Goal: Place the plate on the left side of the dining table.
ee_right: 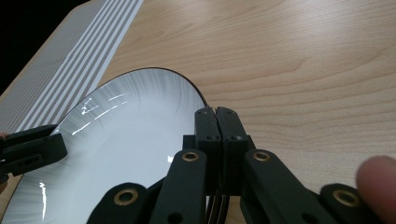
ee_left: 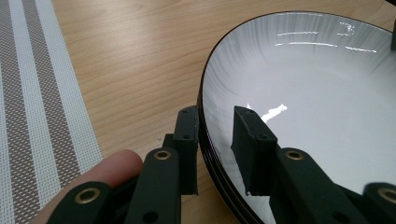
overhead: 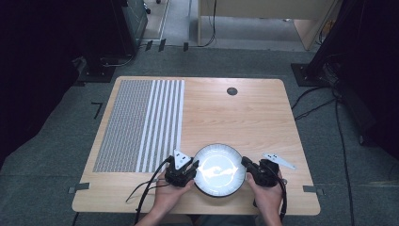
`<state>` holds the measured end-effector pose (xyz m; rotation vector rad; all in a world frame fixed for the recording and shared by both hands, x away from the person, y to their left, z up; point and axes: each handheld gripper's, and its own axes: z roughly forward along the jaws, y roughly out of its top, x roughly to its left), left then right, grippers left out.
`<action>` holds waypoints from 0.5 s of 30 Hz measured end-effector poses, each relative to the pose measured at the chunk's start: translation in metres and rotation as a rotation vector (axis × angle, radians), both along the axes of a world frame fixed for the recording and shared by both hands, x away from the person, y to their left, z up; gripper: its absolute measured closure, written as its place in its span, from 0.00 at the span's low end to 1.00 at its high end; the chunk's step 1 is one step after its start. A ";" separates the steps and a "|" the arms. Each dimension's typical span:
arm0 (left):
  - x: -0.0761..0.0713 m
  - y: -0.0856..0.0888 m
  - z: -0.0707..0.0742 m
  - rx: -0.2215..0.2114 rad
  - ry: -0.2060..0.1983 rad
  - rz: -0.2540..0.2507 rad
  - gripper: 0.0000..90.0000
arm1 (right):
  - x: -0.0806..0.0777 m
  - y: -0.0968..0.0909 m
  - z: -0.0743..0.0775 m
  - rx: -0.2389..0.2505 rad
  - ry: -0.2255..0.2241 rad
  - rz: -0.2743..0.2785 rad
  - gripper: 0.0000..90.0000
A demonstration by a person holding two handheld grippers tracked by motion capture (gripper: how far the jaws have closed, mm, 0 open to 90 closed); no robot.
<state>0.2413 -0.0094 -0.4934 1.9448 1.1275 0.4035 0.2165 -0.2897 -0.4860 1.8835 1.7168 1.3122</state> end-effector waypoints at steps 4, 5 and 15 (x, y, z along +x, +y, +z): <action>0.001 0.004 0.003 -0.018 0.002 0.013 0.76 | 0.000 -0.004 0.001 0.023 0.003 0.001 1.00; 0.002 0.005 0.004 -0.028 0.005 0.016 0.76 | 0.000 -0.004 0.001 0.031 0.007 -0.002 1.00; 0.001 0.004 0.009 -0.059 0.022 -0.002 0.76 | 0.001 -0.025 0.006 0.187 -0.017 0.004 1.00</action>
